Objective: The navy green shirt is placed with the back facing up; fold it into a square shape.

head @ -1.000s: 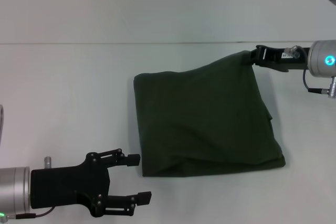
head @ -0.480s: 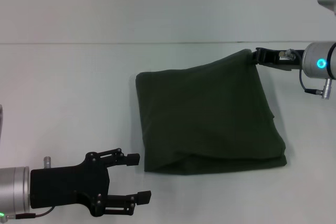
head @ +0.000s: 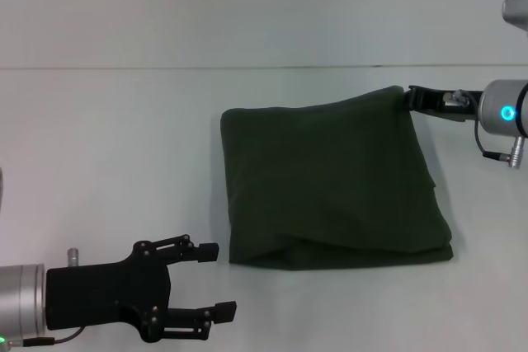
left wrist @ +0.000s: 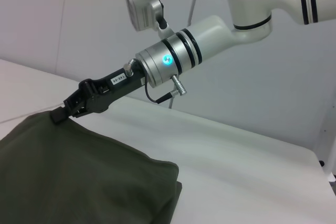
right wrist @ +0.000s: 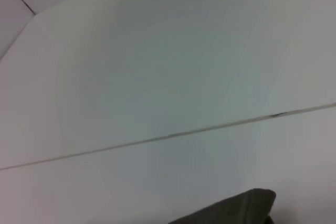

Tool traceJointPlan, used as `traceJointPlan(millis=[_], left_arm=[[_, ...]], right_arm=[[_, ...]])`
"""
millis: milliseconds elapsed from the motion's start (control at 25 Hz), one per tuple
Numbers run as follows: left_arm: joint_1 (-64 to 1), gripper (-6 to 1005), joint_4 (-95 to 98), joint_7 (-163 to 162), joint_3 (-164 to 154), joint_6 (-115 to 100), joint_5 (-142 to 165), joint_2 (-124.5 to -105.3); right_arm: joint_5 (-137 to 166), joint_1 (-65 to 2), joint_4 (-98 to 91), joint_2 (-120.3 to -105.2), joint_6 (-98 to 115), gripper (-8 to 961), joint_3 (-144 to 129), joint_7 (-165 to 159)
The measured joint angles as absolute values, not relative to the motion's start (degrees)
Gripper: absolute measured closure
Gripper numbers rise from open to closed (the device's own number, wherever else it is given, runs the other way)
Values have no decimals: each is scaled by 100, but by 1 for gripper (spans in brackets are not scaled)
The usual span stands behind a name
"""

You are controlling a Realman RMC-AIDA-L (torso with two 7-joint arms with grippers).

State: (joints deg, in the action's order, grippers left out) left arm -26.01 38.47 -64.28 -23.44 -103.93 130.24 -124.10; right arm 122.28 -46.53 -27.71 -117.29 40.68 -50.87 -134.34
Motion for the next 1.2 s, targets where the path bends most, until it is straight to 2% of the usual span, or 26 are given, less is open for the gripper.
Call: traceJointPlan(millis=[240,440,600,800,1000,1200], left_arm=[[-2612,132,3847,-6588,-2016,-10543,13007,-12395],[-2630,132,3840,-6986,-1738,-10583,12899,-12356],[-2624,132,3840,-7366,-1647,-10600,12770,-12350],[-2749,133,3845,-8416,-1613,-10566,12758,-12263],[-2962,134,3834,-9420,-1622,-10599,12744,-12180],[-3061,134,3767,-9713,-1650,-10623,12733,-12156]], right_arm=[[11164,-4066,-3061,-11769,4581,876,-4960,-12420],[9624,-3270,-3188,-11777,5616,651,-4562,-10784],[9077,-2704,-3185,-11748,6780,528,-4188,-9304],[9381,-2391,-3213,-11694,8027,364,-4219,-7899],[10028,-2256,-3221,-11827,8471,162,-4198,-6563],[10324,-2115,-3168,-11937,7877,9,-4167,-6081]])
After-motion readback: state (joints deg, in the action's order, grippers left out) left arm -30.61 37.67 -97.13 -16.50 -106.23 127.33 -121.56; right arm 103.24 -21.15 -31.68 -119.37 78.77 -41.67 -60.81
